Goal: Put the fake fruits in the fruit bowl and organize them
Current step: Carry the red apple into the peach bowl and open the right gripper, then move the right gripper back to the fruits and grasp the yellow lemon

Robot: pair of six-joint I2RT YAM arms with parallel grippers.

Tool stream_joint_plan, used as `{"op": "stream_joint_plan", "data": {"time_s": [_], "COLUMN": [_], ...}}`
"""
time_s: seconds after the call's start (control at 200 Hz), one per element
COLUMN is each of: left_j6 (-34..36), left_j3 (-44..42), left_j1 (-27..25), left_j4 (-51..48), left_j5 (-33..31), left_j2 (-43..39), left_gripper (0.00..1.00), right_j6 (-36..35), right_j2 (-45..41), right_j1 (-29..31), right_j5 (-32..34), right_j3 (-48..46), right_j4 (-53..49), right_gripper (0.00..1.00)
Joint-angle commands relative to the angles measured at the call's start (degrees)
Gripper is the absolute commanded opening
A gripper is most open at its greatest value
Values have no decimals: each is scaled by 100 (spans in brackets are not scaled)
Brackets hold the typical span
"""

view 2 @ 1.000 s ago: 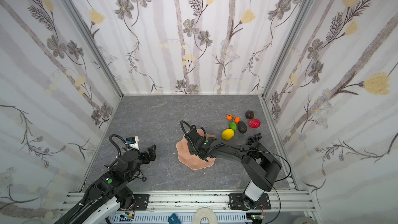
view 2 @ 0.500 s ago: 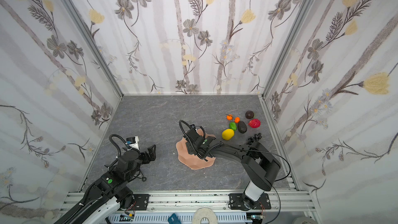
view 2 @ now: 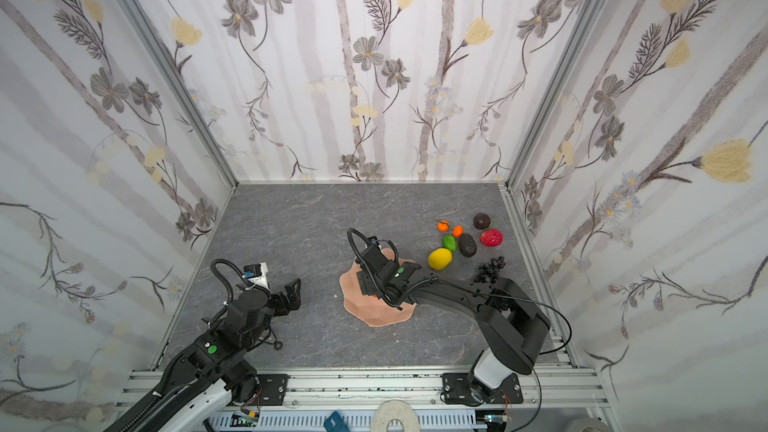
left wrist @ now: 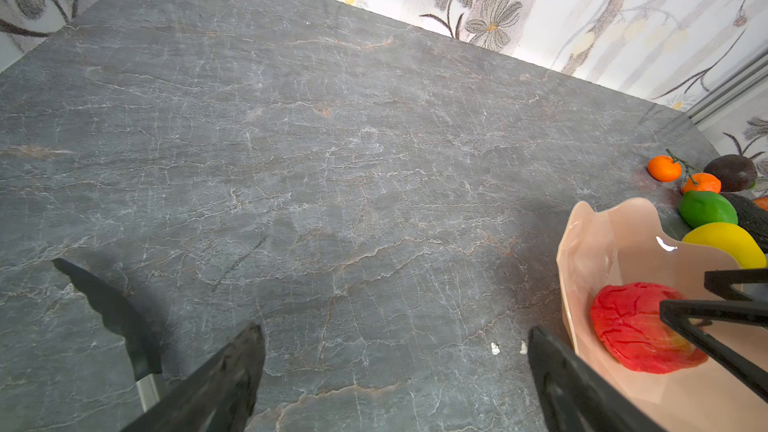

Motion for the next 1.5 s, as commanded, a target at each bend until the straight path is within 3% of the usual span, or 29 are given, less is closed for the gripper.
{"op": "stream_joint_plan", "data": {"time_s": [0.0,0.165,0.39,0.705,1.064,1.494], "left_j6": [17,13,14,26,13,18], "left_j3": [-5,-5,-10,0,-7,-15], "left_j1": [0,0,0,6,-2,0], "left_j4": [199,196,185,223,217,234], "left_j5": [-40,-35,-30,-22,21,-21], "left_j2": [-1,-1,-1,54,21,17], "left_gripper": [100,100,100,100,100,100], "right_j6": [-124,-320,-194,781,1253,1435], "right_j2": [-230,-885,-1594,-1511,-740,256], "right_j1": [-68,-523,-1858,-3359,-3853,-3963], "right_j5": [252,590,471,-724,-1401,-1534], "right_j3": [77,66,-329,-1342,-1561,-1080], "right_j4": [-100,-322,-215,652,1301,1487], "right_gripper": [84,86,89,91,93,94]}}
